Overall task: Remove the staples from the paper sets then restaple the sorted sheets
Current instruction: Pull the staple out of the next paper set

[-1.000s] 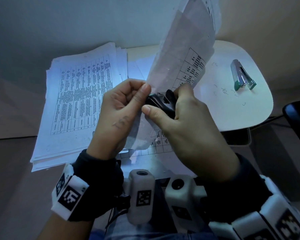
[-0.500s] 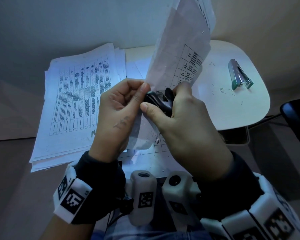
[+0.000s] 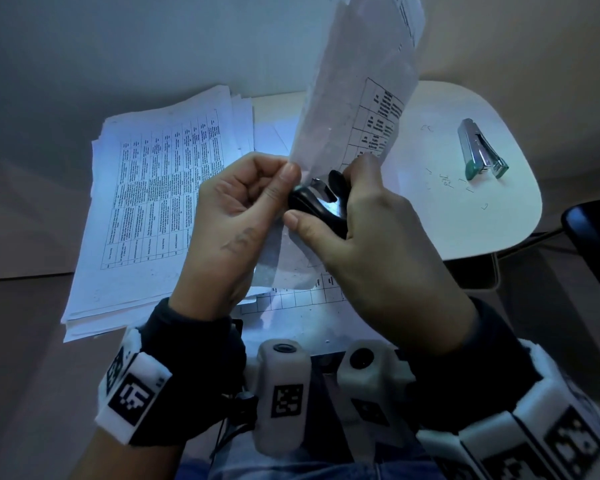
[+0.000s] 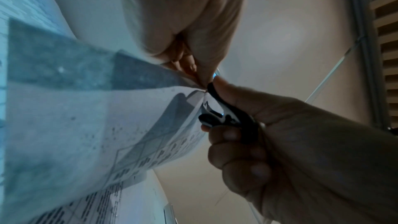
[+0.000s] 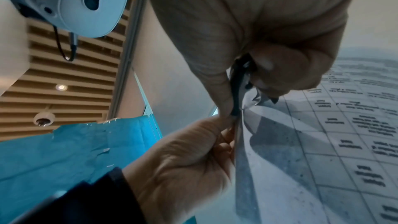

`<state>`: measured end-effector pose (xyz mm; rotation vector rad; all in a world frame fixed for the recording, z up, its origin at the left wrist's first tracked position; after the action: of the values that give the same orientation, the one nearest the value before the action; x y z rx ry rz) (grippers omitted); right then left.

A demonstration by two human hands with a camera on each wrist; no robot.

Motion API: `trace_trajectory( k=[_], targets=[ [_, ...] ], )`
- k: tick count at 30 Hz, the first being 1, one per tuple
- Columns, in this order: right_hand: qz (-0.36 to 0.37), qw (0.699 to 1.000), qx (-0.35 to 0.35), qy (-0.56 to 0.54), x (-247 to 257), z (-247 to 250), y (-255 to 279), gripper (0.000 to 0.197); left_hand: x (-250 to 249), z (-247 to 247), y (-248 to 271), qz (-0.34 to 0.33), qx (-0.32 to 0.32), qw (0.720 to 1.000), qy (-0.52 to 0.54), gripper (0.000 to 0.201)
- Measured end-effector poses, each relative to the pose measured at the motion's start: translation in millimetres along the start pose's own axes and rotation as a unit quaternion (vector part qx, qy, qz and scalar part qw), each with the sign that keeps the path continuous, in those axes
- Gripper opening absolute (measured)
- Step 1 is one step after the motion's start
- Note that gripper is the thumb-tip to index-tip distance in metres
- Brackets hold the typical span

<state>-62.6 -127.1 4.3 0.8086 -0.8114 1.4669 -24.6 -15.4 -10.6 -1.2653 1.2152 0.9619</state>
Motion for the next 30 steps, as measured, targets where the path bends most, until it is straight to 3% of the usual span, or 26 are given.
trace_trajectory(
  k=[4,13,23,30],
  targets=[
    [0.019,1.000,-0.006,0.016,3,0,1,0.038,-3,-2,0,-0.002,-0.001,1.000,-0.003,0.007],
    [0.003,0.998,-0.005,-0.060,-7,2,-2,0.037,3,3,-1,0.007,0.014,1.000,-0.004,0.009],
    [0.001,0.988,-0.070,-0.137,-19,-1,1,0.031,0,0,-1,-0.015,0.034,0.999,-0.035,0.004],
    [0.011,0.973,-0.137,-0.186,-21,-6,2,0.030,3,0,-5,-0.038,0.018,0.998,-0.047,0.012]
  ],
)
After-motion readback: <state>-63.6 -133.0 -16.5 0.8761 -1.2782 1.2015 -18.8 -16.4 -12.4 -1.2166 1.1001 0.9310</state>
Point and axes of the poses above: each hand's wrist, its own y-axis away from the middle knuckle, its own z-axis out of the back of the hand, x = y × z, the point moved 5 cm from there along -y, towards the middle knuckle, and after that the axes turned 2 degrees about -y, right-handed, at the moved point
